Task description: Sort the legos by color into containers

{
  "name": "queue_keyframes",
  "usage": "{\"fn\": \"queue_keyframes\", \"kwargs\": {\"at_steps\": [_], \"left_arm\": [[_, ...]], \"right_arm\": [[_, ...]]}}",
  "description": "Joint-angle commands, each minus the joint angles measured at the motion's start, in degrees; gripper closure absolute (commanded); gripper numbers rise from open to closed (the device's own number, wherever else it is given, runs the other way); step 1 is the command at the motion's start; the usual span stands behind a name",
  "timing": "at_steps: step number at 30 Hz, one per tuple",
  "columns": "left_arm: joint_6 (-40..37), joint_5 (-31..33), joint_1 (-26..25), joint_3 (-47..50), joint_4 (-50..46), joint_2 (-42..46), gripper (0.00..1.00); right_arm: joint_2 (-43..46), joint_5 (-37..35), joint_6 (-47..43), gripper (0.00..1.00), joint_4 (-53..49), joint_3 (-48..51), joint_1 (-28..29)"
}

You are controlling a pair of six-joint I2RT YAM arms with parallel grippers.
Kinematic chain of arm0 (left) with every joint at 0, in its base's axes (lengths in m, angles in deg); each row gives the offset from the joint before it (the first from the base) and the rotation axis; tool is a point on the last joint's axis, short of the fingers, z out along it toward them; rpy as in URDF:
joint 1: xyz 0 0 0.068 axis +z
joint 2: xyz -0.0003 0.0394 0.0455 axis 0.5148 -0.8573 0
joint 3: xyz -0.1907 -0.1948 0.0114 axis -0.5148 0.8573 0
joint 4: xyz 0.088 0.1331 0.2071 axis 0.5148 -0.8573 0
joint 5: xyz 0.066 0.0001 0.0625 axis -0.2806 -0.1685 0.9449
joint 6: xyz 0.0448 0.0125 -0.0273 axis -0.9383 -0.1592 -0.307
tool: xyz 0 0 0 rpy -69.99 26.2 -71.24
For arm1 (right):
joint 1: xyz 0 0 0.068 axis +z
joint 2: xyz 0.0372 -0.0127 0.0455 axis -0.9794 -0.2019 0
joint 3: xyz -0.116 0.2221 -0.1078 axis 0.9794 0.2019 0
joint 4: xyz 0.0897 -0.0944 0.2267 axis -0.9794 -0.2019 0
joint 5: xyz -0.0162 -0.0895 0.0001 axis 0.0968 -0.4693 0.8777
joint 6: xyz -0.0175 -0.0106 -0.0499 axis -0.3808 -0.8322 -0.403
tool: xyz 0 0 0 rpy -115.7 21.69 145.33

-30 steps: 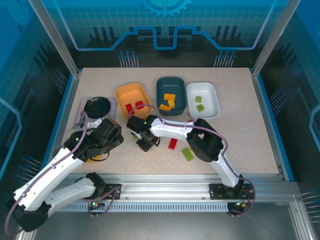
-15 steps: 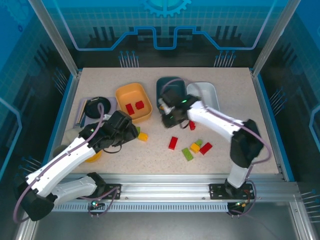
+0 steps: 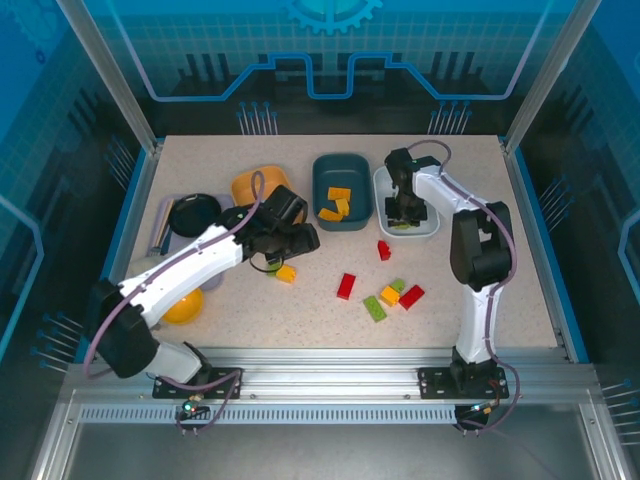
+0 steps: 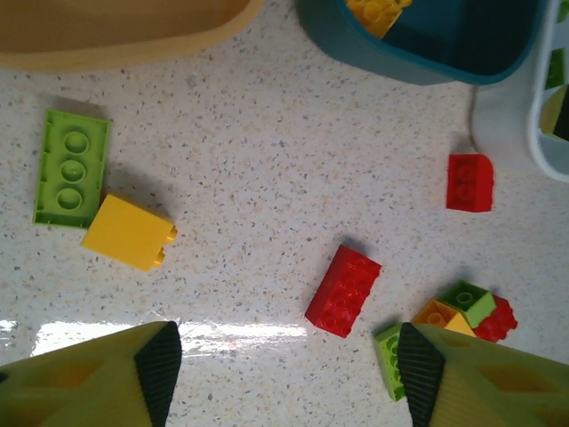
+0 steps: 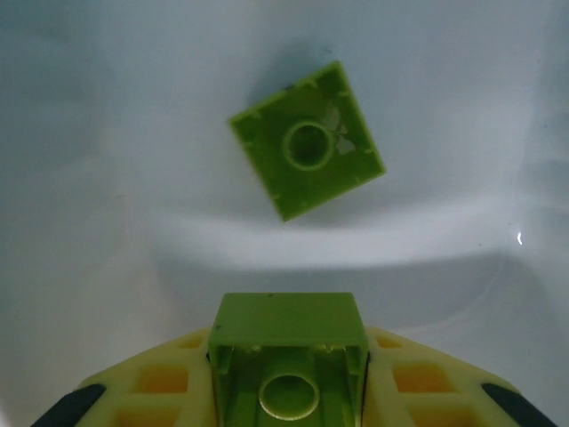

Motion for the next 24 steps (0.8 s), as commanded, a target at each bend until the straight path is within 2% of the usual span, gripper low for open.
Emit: {"fn": "queue_keyframes", "kwargs": {"at_steps": [1,4,7,8,9,13,19,24], "left_arm": [[3.1,-1.7,0.1,-0.9,-5.9,-2.6,0.24],[6.8,-4.0,1.4,0.6,-5.5,-4.0,0.21],[10.4,-4.3,3.3,1.8,-6.2,-4.3,0.15],[11.8,-4.7,4.2,2.5,-6.1,-4.3,0.10],[13.5,-5.1,5.1,3.1,-6.0,-4.7,0.10],[20.0,-6.4,7.6,5.3,-3.7,-5.8,0.09],[28.1,-6.7,8.7,4.3,-0.7,-11.6,0.09],[32.9,-6.5,8.7,4.6,0.5,-15.1,0.18]], "right_arm": [[-1.5,0.1,1.5,0.72,-3.2,-2.5,-1.8],[-2.8,0.4,1.2,0.66,-3.8,-3.4,-2.1],[-1.8,0.3,1.0,0.46,-2.7,-2.8,-2.1],[-0.8,0.2,0.8,0.41,-2.1,-2.5,-1.9],[0.4,0.2,0.6,0.39,-1.6,-2.2,-1.7],[6.8,0.9,-0.8,0.38,1.2,-0.7,-0.3],[17.8,1.9,-4.7,0.36,6.4,5.6,5.4],[24.9,2.6,-3.6,0.37,6.8,11.7,9.5]]}}
